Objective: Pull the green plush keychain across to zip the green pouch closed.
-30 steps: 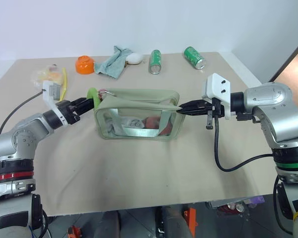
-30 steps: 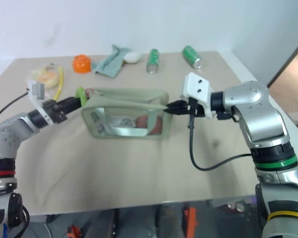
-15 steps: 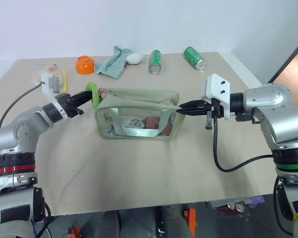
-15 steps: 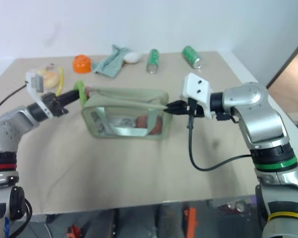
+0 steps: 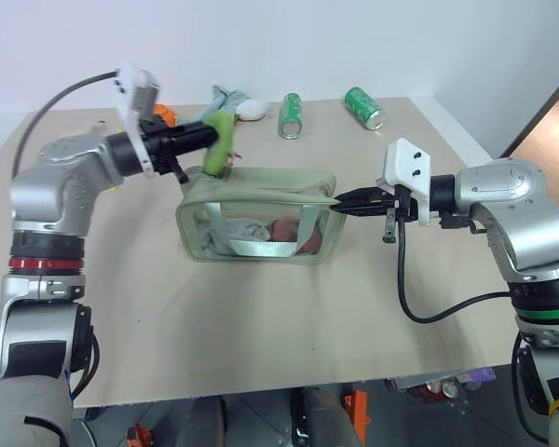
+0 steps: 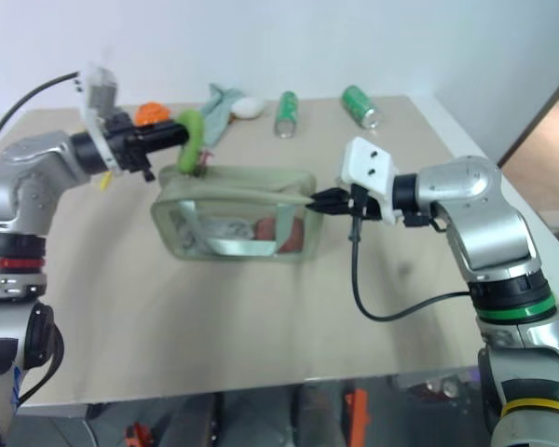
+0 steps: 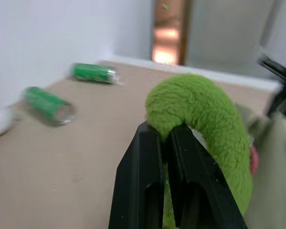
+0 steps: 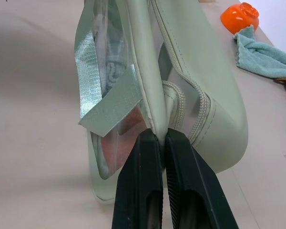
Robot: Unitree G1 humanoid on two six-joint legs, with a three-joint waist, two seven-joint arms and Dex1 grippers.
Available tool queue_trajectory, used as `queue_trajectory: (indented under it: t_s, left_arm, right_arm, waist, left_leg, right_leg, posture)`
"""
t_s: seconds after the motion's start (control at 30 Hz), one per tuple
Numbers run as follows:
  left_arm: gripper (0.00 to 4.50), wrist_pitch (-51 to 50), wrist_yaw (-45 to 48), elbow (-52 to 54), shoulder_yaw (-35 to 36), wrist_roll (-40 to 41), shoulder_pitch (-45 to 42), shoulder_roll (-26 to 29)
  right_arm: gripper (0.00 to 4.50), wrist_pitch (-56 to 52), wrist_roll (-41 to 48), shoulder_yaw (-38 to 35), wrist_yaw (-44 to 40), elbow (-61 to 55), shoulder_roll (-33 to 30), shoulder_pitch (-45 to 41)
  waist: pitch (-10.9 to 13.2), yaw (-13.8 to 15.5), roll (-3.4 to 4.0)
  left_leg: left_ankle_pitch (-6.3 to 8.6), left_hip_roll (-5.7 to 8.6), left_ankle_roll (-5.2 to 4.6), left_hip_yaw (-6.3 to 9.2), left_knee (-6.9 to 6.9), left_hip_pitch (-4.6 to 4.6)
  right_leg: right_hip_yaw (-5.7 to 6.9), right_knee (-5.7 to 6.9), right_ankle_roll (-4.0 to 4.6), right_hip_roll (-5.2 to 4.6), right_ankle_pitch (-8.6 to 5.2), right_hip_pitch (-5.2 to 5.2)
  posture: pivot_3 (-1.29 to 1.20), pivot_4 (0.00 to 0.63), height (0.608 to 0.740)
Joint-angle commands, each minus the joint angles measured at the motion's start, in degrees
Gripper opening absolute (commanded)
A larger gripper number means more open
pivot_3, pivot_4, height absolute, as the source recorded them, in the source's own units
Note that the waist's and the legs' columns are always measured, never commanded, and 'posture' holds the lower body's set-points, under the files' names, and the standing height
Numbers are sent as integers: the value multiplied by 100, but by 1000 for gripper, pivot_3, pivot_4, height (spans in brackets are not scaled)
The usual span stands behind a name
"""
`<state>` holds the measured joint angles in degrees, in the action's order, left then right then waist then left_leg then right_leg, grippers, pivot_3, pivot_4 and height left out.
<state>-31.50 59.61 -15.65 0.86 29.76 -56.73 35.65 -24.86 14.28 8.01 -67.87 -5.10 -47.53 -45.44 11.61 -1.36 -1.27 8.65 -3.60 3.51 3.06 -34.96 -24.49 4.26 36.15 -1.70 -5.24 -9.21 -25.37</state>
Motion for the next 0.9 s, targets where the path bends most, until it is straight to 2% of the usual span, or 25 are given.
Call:
queue_trajectory:
  t_s: [0.03,0.13,0.17,0.53,0.9]
  left_arm:
    - [229,340,518,404,-274,-212,-298,60]
    - [229,309,861,397,-443,-297,-323,134]
    - [789,187,943,352,-435,-262,-356,151]
    - [4482,240,1111,180,-307,-570,-345,516]
    - [4482,-316,844,-18,332,-257,-514,765]
  right_arm:
    - [0,-14,90,-116,45,-228,51,20]
    - [0,-22,98,-116,73,-265,48,58]
    - [0,-19,99,-116,78,-270,48,68]
    - [0,1,85,-67,94,-228,159,21]
    - [0,24,66,-20,62,-221,287,18]
  waist:
    - [0,-4,-1]
    - [0,-9,-1]
    - [1,-9,0]
    - [1,-39,0]
    - [1,-88,0]
  left_leg:
    - [0,0,0,0,0,0]
    - [1,0,-2,-5,1,5]
    - [2,0,-3,-5,2,6]
    - [3,0,-6,-8,5,6]
    - [4,0,-7,-9,7,8]
  right_leg:
    - [-1,0,0,0,0,0]
    - [-6,0,0,1,0,-1]
    - [-7,0,0,1,0,0]
    - [-12,0,1,2,-2,-3]
    - [-14,0,1,2,-2,-3]
  posture:
    - [0,150,740]
    - [0,150,740]
    - [0,150,740]
    - [0,150,740]
    - [0,150,740]
